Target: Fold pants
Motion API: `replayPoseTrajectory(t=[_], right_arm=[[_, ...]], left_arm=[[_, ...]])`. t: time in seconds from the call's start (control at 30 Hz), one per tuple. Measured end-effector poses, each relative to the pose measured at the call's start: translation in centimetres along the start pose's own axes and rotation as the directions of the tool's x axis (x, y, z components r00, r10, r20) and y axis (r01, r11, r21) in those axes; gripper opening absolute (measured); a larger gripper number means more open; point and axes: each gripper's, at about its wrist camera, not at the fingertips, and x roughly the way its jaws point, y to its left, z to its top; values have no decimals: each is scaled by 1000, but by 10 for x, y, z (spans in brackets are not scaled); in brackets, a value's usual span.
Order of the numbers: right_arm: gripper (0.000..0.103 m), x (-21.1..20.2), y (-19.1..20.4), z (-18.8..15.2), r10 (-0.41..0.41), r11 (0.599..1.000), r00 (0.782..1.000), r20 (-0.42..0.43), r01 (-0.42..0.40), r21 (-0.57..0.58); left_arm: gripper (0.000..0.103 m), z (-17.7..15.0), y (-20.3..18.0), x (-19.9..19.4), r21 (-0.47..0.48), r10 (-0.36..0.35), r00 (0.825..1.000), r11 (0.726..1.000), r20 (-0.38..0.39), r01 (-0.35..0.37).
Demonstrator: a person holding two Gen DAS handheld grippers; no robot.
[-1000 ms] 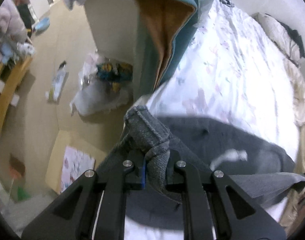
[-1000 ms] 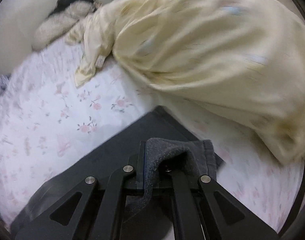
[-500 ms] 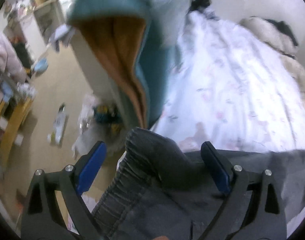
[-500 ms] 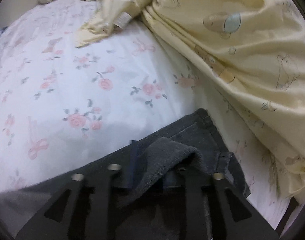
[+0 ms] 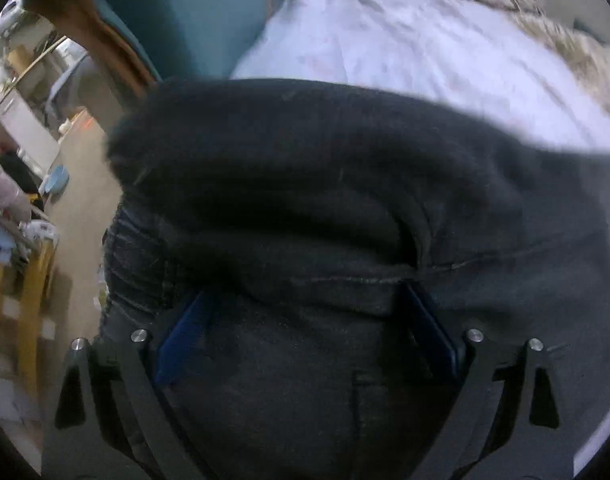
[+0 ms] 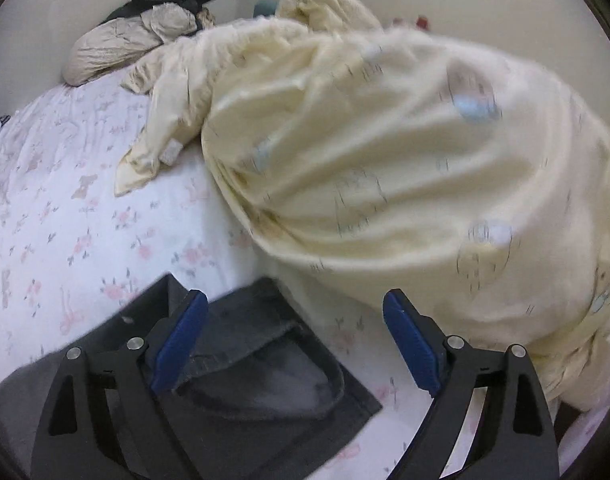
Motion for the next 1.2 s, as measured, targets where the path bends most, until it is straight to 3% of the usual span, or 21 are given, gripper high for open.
replayPoseTrajectory(t=[0.1, 0.23, 0.33, 0.43, 0.5, 0.6, 0.63, 0.67, 0.7, 0.73, 0.77, 0.9, 0.97, 1.03, 1.07, 1.1, 1.13, 1.17, 1.2], right_arm=[[91, 20, -11, -24, 53, 997, 997, -53, -55, -45], [91, 39, -15, -77, 207, 971, 976, -73, -214, -107], [91, 50, -9, -113, 183, 957, 981, -71, -194, -217], [91, 61, -8, -135, 109, 946, 993, -34, -114, -302], [91, 69, -13, -138, 84, 950, 996, -16, -85, -301], [89, 83, -40, -135, 93, 969, 993, -72, -107, -225], [79, 91, -48, -132, 149, 973, 983, -103, -164, -163], [56, 94, -52, -128, 200, 971, 974, -109, -212, -114], [43, 94, -59, -123, 272, 960, 957, -99, -277, -45], [20, 93, -65, -119, 321, 947, 944, -77, -320, 19], [10, 91, -70, -115, 350, 936, 935, -57, -346, 74], [9, 62, -69, -101, 371, 926, 929, -2, -370, 70], [8, 41, -75, -86, 412, 906, 911, 12, -411, 100], [7, 19, -105, -75, 430, 870, 898, 92, -439, 225], [7, 23, -117, -72, 413, 855, 905, 97, -422, 302], [7, 43, -141, -80, 394, 806, 918, 45, -368, 463], [7, 65, -153, -92, 416, 752, 909, -31, -325, 573], [7, 89, -156, -108, 426, 738, 894, -137, -256, 624], [7, 98, -154, -115, 402, 769, 897, -183, -222, 600]], left_arm=[[95, 2, -2, 0, -14, 8, 1000, 1000, -10, -8], [95, 3, 4, -8, -74, -16, 1000, 997, 0, 16], [95, -4, -1, -16, -57, -10, 999, 998, 37, 12], [96, -10, -7, -9, -14, 6, 1000, 1000, 28, -6], [98, -11, -6, -9, -20, 1, 999, 1000, 41, 0], [99, -9, -8, -8, -24, -3, 999, 1000, 49, 4], [100, -9, -8, -7, -21, -1, 999, 1000, 52, 2], [100, -8, -8, -8, -19, 2, 998, 1000, 55, -1], [100, -10, -7, -8, -17, 3, 998, 1000, 58, -2], [100, -11, -7, -8, -16, 4, 998, 1000, 61, -3], [100, -11, -8, -9, -16, 5, 998, 1000, 63, -4], [100, -16, -7, -14, -16, 8, 997, 1000, 82, -7], [100, -17, -7, -14, -14, 6, 996, 1000, 86, -5], [100, -17, -6, -15, -15, 5, 997, 1000, 81, -4], [100, -17, -6, -15, -15, 4, 997, 1000, 78, -3], [100, -16, -6, -15, -16, 5, 997, 1000, 76, -3], [100, -16, -6, -15, -16, 6, 997, 1000, 71, -4], [100, -15, -6, -15, -16, 5, 998, 1000, 68, -4], [100, -14, -6, -15, -13, 3, 998, 1000, 66, -2]])
